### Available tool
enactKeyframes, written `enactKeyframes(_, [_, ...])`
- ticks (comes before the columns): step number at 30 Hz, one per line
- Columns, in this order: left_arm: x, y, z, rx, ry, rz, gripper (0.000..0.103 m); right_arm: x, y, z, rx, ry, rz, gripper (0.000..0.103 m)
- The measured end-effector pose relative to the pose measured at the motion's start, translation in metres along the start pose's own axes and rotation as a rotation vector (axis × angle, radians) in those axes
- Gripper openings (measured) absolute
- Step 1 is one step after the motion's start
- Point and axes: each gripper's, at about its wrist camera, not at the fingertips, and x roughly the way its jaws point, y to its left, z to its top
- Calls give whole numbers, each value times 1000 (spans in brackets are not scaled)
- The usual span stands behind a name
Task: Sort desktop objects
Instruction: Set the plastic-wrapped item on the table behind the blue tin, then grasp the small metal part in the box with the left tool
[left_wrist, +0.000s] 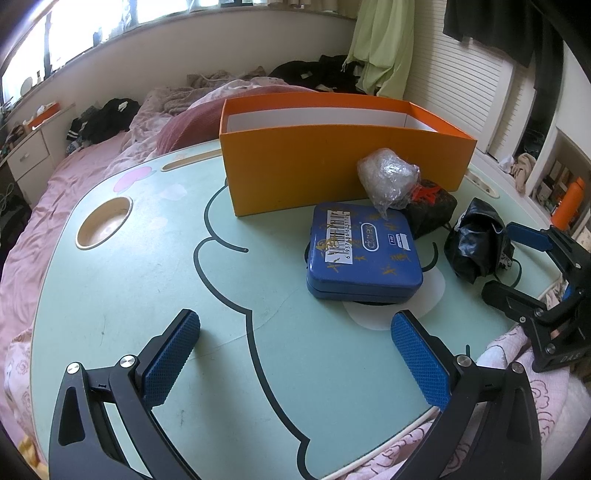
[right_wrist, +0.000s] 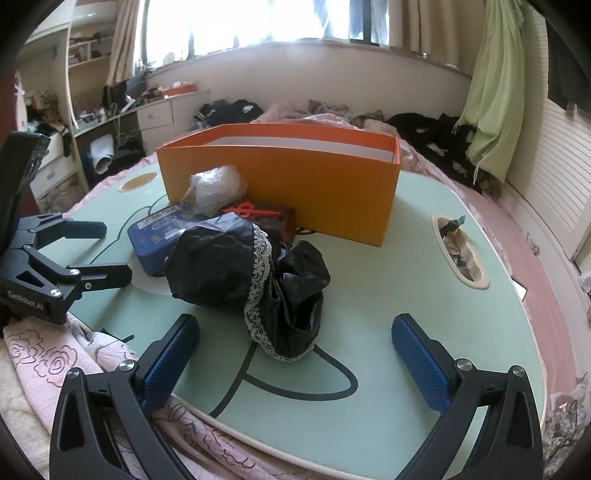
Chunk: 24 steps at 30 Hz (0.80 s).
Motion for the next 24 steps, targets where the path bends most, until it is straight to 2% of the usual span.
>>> enactKeyframes(3, [0, 1, 0, -13, 0, 18, 103, 0, -1, -1, 1, -3, 2, 103])
enactKeyframes(5, [-3, 5, 0, -40, -8, 62, 103, 0, -1, -2, 2, -5, 4, 103])
enactKeyframes(8, [-12, 8, 1, -49, -46, 55, 102, -1, -2, -2, 2, -8, 5, 103])
enactKeyframes(11, [-28, 10, 16, -50, -87, 32, 88, -2, -2, -2, 1, -10, 6, 103])
enactKeyframes(14, [-47, 14, 46, -60, -138, 3, 75, -1, -2, -2, 2, -11, 8, 103])
enactKeyframes(16, [-56, 18, 77, -69, -164, -52, 73, -2, -2, -3, 1, -13, 9, 103])
enactKeyframes(17, [-56, 20, 92, -73, -157, -91, 73, -2, -3, -3, 1, -14, 10, 103])
enactKeyframes(18, [-53, 23, 103, -81, -141, -125, 68, -2, -3, -3, 1, -14, 10, 103])
enactKeyframes(19, [-47, 25, 119, -97, -104, -177, 64, -2, -3, -3, 1, -14, 10, 103])
enactKeyframes(21, [-26, 28, 145, -120, -5, -263, 49, -2, -3, -3, 1, -15, 11, 103])
enactKeyframes(24, [4, 28, 167, -147, 115, -317, 47, -2, -3, -3, 1, -18, 13, 103])
